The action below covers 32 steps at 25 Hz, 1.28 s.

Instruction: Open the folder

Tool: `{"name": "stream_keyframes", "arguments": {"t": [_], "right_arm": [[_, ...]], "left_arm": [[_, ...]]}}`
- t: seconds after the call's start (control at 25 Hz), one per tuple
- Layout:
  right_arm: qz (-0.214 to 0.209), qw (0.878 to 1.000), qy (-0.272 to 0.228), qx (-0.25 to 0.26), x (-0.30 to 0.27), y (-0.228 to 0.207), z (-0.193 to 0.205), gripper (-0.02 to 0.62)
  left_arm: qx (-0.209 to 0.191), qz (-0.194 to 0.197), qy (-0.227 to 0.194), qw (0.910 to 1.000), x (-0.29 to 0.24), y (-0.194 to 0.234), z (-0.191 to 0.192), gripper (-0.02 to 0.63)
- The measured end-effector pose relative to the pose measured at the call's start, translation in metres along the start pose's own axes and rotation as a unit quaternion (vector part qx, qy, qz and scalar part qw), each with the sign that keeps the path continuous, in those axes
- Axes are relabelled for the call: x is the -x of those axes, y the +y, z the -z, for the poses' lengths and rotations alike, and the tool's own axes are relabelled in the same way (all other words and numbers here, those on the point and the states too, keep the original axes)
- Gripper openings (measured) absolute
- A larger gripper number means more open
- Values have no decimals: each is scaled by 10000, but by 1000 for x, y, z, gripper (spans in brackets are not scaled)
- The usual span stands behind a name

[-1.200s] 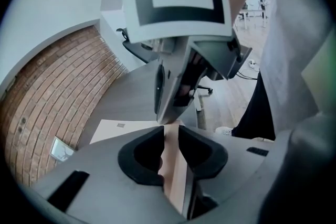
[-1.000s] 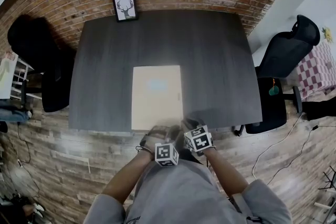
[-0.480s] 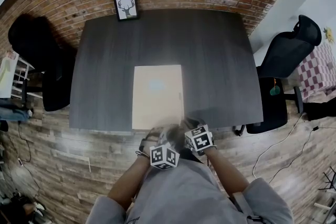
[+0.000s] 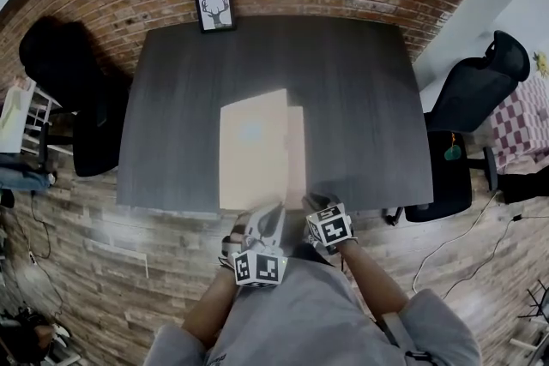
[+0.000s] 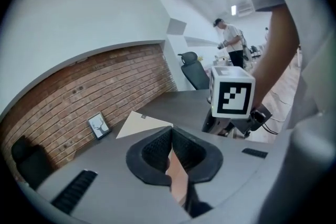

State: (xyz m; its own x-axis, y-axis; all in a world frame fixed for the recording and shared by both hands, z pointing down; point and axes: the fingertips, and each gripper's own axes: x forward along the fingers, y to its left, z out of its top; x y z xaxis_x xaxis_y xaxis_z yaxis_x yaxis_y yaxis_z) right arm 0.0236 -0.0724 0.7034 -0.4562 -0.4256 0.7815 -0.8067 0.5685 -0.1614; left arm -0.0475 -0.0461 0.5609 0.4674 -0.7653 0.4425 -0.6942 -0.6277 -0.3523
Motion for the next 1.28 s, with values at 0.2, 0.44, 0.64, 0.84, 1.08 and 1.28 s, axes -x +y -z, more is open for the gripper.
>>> {"name": "stream_keyframes", "arguments": {"t": [0.2,0.44,0.64,0.84,1.08,1.28], "right_arm": [[-2,10000,42,29,-1,-1,0,64],[-45,9999,125,104,-3,-1,1,64],[-73,9996,191,190,-3,1,1,64],[-87,9994,224,254,-4,1,1,64],[-87,9993,209,282,-5,3,1,64],[-111,9992,242,295,-5,3,0,64]], "left_arm": [[724,-798,-196,9940,34,40,-6,5],[1524,-1642,-247,9743,77,95,7,3],[1689,-2230,-20,9601,103,129,29,3],[2087,-2795,164,9371,128,158,59,3],[2418,-3391,677,9066,159,195,113,4],[2731,-3681,996,8832,172,216,152,5]]}}
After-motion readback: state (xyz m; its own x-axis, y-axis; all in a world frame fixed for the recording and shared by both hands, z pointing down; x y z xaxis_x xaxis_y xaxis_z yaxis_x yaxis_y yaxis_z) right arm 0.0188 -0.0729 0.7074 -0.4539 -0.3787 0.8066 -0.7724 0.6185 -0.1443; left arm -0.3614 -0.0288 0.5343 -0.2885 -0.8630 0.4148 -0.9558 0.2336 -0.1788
